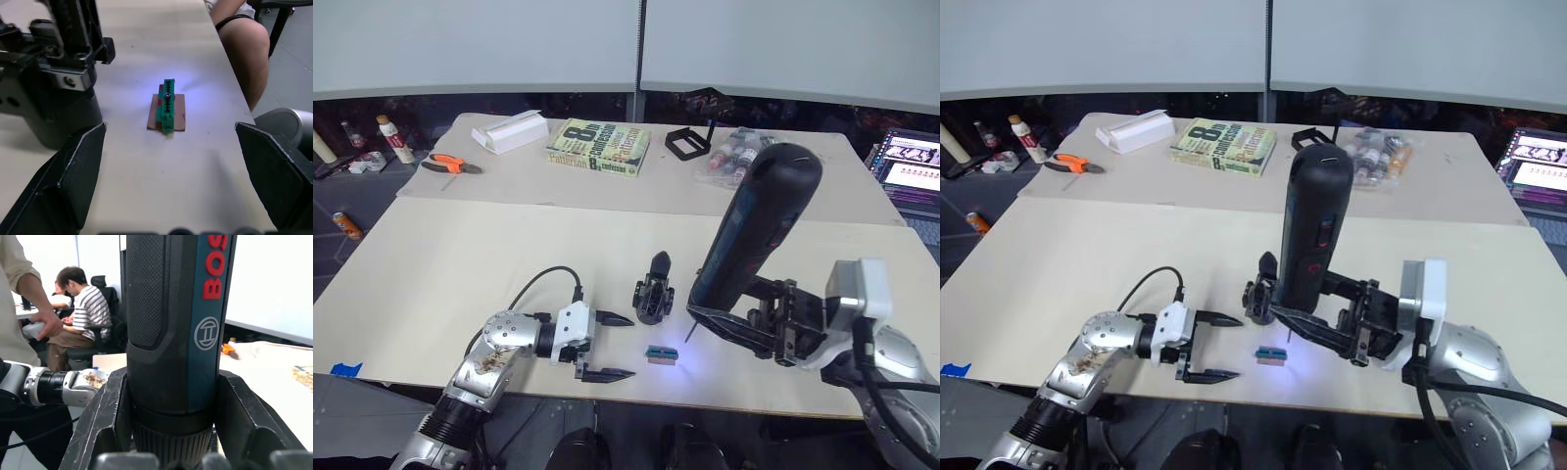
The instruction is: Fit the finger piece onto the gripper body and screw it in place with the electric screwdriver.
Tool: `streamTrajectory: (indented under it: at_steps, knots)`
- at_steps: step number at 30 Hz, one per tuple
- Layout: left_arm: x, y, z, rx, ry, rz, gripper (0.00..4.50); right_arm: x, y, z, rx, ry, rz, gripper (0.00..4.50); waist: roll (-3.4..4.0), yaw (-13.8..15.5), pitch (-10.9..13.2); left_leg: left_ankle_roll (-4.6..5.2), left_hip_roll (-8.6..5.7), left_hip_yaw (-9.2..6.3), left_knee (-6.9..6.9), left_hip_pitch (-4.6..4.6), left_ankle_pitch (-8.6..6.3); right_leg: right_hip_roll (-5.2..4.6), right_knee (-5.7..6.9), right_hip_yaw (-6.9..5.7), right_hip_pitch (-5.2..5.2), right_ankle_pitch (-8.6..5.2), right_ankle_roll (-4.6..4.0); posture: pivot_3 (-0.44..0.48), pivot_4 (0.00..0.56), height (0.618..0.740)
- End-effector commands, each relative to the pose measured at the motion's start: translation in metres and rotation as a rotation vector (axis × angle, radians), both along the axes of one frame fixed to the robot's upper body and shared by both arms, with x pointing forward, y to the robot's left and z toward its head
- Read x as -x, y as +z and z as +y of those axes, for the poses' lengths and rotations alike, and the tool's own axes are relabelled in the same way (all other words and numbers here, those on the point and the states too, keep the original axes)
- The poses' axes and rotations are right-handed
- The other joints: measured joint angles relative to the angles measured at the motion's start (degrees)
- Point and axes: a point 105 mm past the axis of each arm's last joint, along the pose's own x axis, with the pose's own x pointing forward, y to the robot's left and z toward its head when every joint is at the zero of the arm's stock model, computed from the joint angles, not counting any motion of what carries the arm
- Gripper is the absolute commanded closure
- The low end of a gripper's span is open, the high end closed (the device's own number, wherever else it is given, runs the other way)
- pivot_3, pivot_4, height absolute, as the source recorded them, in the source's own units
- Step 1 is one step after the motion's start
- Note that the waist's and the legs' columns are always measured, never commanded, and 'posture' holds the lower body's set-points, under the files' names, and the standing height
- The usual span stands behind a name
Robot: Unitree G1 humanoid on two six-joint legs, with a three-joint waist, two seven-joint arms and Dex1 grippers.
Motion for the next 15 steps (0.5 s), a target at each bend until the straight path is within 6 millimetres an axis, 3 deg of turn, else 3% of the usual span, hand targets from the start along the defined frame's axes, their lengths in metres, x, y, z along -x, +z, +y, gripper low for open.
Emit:
streamTrajectory:
  at_steps: [1,15]
  knots:
    - [0.0,0.003,-0.007,0.011,-0.003,-0.014,0.04,0.006,0.002,0.008,-0.014,0.042,-0.063,2.58,0.0,0.0,0.0,0.0,0.0,0.0,0.0,0.0,0.0,0.0,0.01,0.0,0.0,0.0,0.0,0.0,0.15,0.74]
    - [-0.009,-0.001,-0.02,0.009,-0.01,-0.013,0.04,-0.009,-0.007,0.018,0.003,0.023,-0.09,2.58,0.0,0.0,0.0,0.0,0.0,0.02,0.04,-0.01,0.0,0.02,0.03,-0.02,0.0,0.0,0.0,0.0,0.15,0.74]
